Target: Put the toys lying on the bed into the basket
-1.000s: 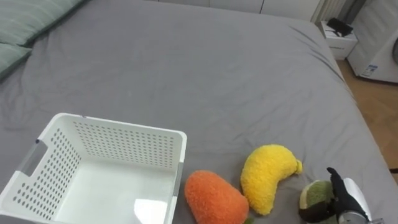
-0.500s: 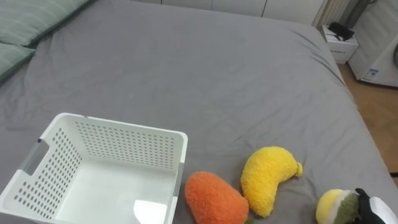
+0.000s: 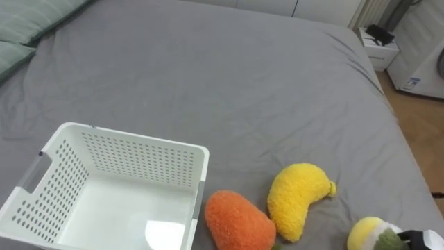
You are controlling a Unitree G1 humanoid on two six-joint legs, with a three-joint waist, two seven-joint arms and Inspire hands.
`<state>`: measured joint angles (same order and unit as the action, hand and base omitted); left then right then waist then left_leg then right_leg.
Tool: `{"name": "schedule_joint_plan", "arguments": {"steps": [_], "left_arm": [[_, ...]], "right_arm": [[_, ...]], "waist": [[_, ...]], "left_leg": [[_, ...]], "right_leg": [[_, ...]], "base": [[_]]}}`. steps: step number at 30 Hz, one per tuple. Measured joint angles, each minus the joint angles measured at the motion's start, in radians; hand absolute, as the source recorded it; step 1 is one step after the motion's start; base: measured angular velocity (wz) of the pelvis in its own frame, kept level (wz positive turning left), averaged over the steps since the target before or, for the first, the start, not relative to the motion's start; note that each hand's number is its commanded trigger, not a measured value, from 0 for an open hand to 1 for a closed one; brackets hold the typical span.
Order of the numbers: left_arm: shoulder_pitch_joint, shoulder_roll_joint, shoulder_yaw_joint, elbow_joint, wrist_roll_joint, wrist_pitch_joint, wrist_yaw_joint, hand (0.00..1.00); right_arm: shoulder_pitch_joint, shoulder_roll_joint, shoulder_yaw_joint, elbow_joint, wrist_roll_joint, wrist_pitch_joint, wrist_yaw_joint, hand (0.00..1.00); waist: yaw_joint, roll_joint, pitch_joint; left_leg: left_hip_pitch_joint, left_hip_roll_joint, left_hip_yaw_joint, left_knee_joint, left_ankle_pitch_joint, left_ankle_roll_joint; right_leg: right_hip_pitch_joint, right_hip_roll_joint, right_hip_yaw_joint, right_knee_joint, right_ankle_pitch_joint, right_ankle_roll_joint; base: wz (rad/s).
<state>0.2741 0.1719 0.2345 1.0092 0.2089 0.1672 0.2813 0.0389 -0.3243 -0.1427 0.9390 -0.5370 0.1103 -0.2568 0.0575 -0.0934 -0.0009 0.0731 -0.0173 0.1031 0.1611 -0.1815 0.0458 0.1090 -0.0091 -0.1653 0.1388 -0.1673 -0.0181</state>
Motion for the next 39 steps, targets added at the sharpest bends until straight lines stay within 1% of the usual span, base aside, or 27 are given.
{"name": "schedule_joint_plan", "arguments": {"steps": [6,10,16,18,19,20,22,24,27,28,30,32,33,35,36,39], "left_arm": [[0.002,0.0,-0.001,0.015,-0.001,-0.003,-0.007,0.0],[-0.001,0.0,-0.001,0.027,-0.001,-0.006,-0.007,0.0],[-0.003,0.001,0.003,0.042,0.002,-0.015,-0.007,0.0],[-0.004,0.002,0.02,0.041,0.003,-0.023,-0.007,0.0],[-0.005,0.002,0.024,0.041,0.004,-0.024,-0.007,0.0],[-0.005,0.002,0.029,0.041,0.003,-0.025,-0.007,0.0],[-0.005,0.003,0.039,0.04,0.003,-0.025,-0.006,0.0],[-0.006,0.005,0.042,0.03,0.001,-0.025,-0.006,0.0],[-0.004,0.005,0.049,0.022,0.001,-0.029,0.0,0.0],[-0.007,0.005,0.048,0.023,0.001,-0.032,0.0,0.0],[-0.011,0.005,0.046,0.022,0.002,-0.038,-0.001,0.0],[-0.014,0.005,0.044,0.022,0.001,-0.038,-0.002,0.0],[-0.017,0.005,0.044,0.022,-0.002,-0.037,-0.002,0.0],[-0.025,0.002,0.039,0.022,-0.02,-0.037,-0.002,0.0],[-0.034,-0.002,0.037,0.021,-0.044,-0.037,-0.001,0.0],[-0.055,-0.006,0.037,0.021,-0.061,-0.04,0.009,0.0]], "right_arm": [[-0.001,0.0,0.0,-0.001,0.031,-0.003,0.02,1.0],[-0.001,0.001,0.001,-0.004,0.071,-0.01,0.03,1.0],[0.005,0.001,-0.003,-0.005,0.137,-0.015,0.031,1.0],[0.012,0.001,-0.016,-0.014,0.154,-0.023,0.031,1.0],[0.013,0.001,-0.02,-0.019,0.157,-0.024,0.032,1.0],[0.015,0.001,-0.03,-0.038,0.167,-0.023,0.036,1.0],[0.023,0.0,-0.042,-0.092,0.176,-0.022,0.049,1.0],[0.041,0.0,-0.049,-0.209,0.178,-0.02,0.066,1.0],[0.044,0.0,-0.076,-0.362,0.189,-0.022,0.071,1.0],[0.043,0.0,-0.079,-0.387,0.198,-0.022,0.071,1.0],[0.043,0.0,-0.08,-0.52,0.216,-0.002,0.074,1.0],[0.041,-0.003,-0.081,-0.615,0.217,-0.001,0.073,1.0],[0.041,-0.004,-0.084,-0.659,0.217,-0.002,0.072,1.0],[0.04,-0.003,-0.084,-0.715,0.219,0.002,0.072,1.0],[0.038,-0.003,-0.084,-0.757,0.228,0.002,0.072,1.0],[0.02,-0.004,-0.083,-0.816,0.241,0.002,0.081,1.0]], "waist": [[0.001,0.007,-0.0005],[0.001,0.006,-0.0005],[-0.002,-0.001,0.0002],[-0.003,-0.004,0.0003],[-0.004,-0.009,-0.0016],[-0.004,-0.008,-0.0012],[-0.009,-0.009,-0.0003],[-0.031,-0.009,0.0005],[-0.035,-0.005,0.0008],[-0.038,-0.006,0.0009],[-0.05,-0.008,-0.0006],[-0.058,-0.01,-0.0008],[-0.058,-0.008,0.0004],[-0.058,-0.012,-0.0017],[-0.057,-0.01,-0.0005],[-0.053,-0.007,-0.0001]], "left_leg": [[0.0,0.0,0.0,0.001,0.0,0.0],[-0.001,0.0,0.0,0.0,0.0,0.0],[0.001,0.0,0.003,-0.002,0.0,0.0],[0.001,0.0,0.004,-0.001,0.0,0.0],[0.001,0.0,0.004,-0.001,0.0,0.0],[0.0,0.0,0.005,-0.001,0.0,0.0],[0.0,0.0,0.008,-0.001,0.0,0.0],[0.001,0.001,0.011,-0.002,0.0,0.0],[0.002,0.004,0.029,-0.009,0.0,0.0],[0.002,0.003,0.029,-0.009,0.0,0.0],[-0.002,0.003,0.03,-0.01,0.0,0.0],[-0.004,0.003,0.031,-0.009,0.0,0.0],[-0.004,0.004,0.031,-0.01,0.0,0.0],[-0.003,0.004,0.031,-0.011,0.0,0.0],[-0.003,0.004,0.031,-0.011,0.0,0.0],[-0.003,0.005,0.031,-0.01,0.0,0.0]], "right_leg": [[-0.001,0.0,0.001,0.002,0.0,0.0],[0.0,-0.001,0.004,0.003,0.0,0.0],[0.002,0.001,0.01,0.0,0.0,0.0],[0.0,0.001,0.01,-0.001,0.0,0.0],[-0.001,0.001,0.011,0.0,0.0,0.0],[-0.002,0.001,0.013,0.002,0.0,0.0],[-0.005,0.001,0.017,0.005,0.0,0.0],[-0.008,0.002,0.026,0.005,0.0,0.0],[-0.02,0.005,0.042,0.012,0.0,0.0],[-0.021,0.004,0.042,0.013,0.0,0.0],[-0.026,0.004,0.043,0.014,0.0,0.0],[-0.027,0.005,0.042,0.014,0.0,0.0],[-0.027,0.007,0.044,0.013,0.0,0.0],[-0.027,0.009,0.043,0.014,0.0,0.0],[-0.027,0.009,0.039,0.014,0.001,0.0],[-0.028,0.007,0.038,0.017,0.002,0.0]], "base": [[0.0],[0.0],[0.0],[0.0],[0.0],[-0.05],[-0.05],[-0.05],[-0.16],[-0.09],[0.0],[0.0],[0.0],[0.0],[0.0],[0.0]]}}
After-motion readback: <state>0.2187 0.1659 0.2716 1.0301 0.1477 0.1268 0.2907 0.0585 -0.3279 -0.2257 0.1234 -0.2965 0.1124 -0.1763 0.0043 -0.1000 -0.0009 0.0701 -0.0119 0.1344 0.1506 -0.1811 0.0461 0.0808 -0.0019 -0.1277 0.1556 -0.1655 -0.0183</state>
